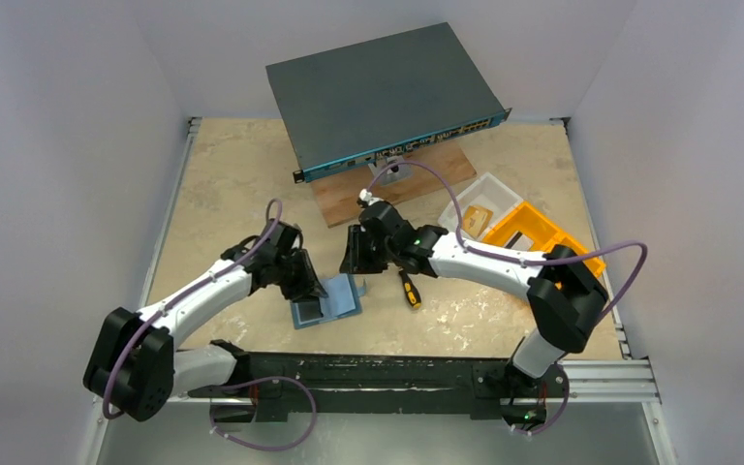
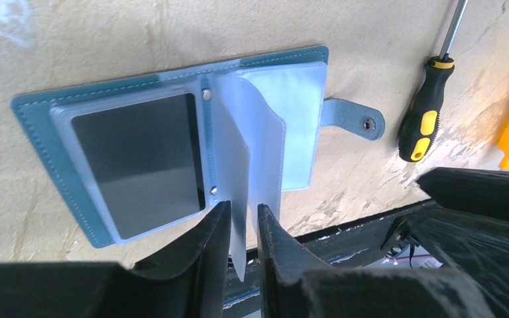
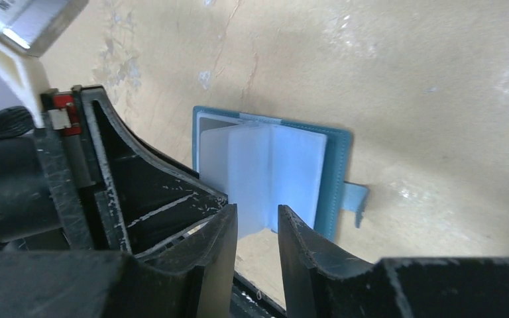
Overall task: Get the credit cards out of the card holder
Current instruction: Remove the credit card from the card holder.
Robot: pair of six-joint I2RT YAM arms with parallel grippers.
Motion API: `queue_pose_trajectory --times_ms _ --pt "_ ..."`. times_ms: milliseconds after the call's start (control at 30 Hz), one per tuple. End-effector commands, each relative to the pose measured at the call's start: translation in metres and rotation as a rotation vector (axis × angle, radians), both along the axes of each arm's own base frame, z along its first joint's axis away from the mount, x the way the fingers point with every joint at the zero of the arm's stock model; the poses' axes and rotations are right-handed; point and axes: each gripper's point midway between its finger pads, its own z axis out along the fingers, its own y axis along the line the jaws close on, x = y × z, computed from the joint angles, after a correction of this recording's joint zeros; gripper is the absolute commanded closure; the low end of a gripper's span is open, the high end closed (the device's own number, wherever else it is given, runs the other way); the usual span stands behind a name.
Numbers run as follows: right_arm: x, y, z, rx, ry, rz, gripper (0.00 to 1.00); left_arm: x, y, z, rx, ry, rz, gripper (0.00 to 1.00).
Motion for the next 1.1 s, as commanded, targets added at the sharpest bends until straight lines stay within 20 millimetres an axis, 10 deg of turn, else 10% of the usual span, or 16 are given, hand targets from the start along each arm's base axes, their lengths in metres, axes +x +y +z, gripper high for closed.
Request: queue_pose_trajectory --times_ms 0,633,1067 --pt "0.006 -0.022 0.009 -0.022 -0.038 -0.043 0.71 0.021 -0.026 0.019 -0.078 -0.057 -0.033 0.77" --pt "-0.006 -0.043 0.005 -0.040 -0.030 -0.066 0.71 0.038 -0.065 -0.022 -0.068 0.029 -0.076 0.69" --pt "-0.004 -0.034 0.008 -0.026 -0.032 -0.039 0.71 0.037 -0.046 0.008 -0.002 -0.057 -0.082 0.69"
